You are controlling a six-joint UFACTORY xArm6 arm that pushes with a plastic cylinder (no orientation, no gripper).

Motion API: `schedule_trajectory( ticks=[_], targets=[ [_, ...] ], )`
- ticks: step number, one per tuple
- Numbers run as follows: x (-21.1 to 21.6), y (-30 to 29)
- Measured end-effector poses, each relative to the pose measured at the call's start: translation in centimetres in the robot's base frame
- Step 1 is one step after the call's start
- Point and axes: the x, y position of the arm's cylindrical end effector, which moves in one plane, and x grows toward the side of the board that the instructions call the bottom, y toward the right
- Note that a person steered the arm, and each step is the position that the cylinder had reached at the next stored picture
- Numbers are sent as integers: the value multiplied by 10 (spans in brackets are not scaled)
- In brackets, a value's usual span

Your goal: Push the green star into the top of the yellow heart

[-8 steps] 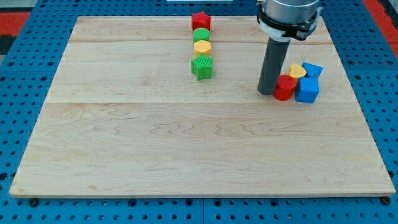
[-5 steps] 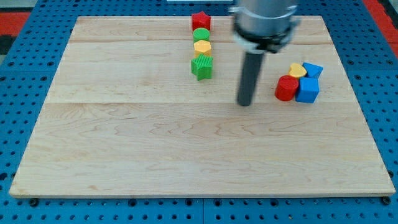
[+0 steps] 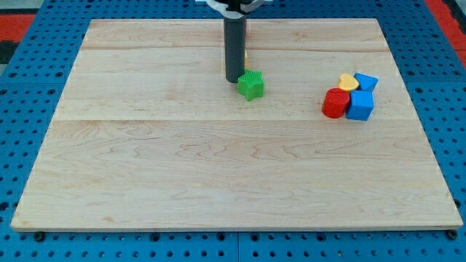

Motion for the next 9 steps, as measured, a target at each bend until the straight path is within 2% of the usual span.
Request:
schedule_trajectory(
  ticks=[2,3,6,9],
  targets=[
    [55,0],
    [58,20],
    [-24,60],
    [-60,88]
  ],
)
